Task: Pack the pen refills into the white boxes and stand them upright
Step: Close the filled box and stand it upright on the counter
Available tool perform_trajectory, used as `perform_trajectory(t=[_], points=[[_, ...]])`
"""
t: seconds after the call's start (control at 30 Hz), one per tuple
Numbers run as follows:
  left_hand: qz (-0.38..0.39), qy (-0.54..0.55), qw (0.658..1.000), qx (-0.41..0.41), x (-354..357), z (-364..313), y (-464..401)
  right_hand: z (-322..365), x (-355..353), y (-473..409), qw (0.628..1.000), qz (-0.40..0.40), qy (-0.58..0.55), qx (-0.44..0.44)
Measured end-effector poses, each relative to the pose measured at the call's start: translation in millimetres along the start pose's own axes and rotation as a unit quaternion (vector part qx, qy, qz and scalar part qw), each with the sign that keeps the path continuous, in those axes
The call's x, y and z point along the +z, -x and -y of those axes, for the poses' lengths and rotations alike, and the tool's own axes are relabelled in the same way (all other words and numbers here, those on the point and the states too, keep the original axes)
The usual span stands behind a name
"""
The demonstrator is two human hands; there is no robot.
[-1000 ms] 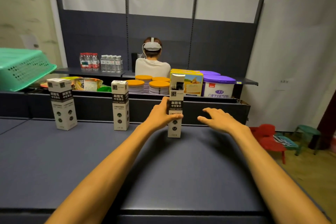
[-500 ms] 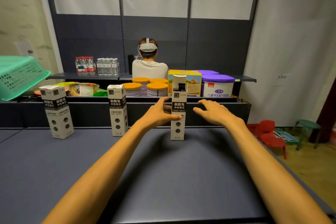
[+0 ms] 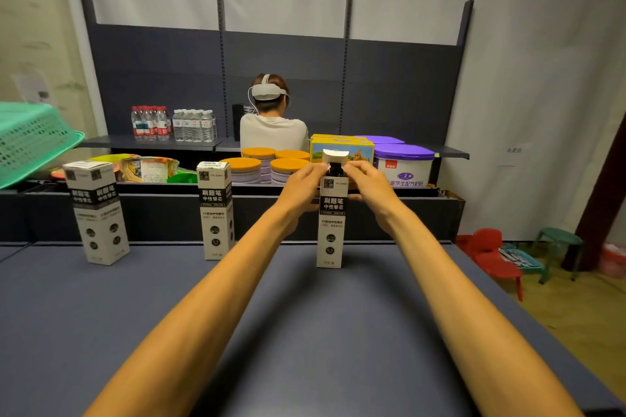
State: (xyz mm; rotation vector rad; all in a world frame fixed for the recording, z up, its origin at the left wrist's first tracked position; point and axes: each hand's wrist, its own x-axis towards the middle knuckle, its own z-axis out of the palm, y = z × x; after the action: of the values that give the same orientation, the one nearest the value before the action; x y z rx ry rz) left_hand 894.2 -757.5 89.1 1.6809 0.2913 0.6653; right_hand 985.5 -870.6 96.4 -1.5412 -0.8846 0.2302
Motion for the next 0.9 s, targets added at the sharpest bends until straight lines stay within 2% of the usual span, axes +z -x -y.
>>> perform_trajectory(t=[0.23, 0.5, 0.7, 0.9], points=[[-0.003, 0.012, 1.0, -0.019, -0.9, -1.2, -4.0, -2.2, 2.1, -3.6, 1.0, 0.006, -0.023, -0.01], [-0.007, 0.017, 1.0, 0.013, 0.7, -1.9, -3.4, -6.1, -1.9, -2.5, 0.998, -0.005, -0.003, -0.057], [-0.023, 0.014, 0.999, 0.023, 1.7, 4.0, -3.2, -5.9, -2.7, -1.8, 0.998, 0.011, -0.028, -0.06], [-0.002, 0.028, 0.999, 0.028, -0.1, 3.1, 2.4, -9.7, -0.7, -0.2, 0.996, -0.009, -0.005, -0.086]])
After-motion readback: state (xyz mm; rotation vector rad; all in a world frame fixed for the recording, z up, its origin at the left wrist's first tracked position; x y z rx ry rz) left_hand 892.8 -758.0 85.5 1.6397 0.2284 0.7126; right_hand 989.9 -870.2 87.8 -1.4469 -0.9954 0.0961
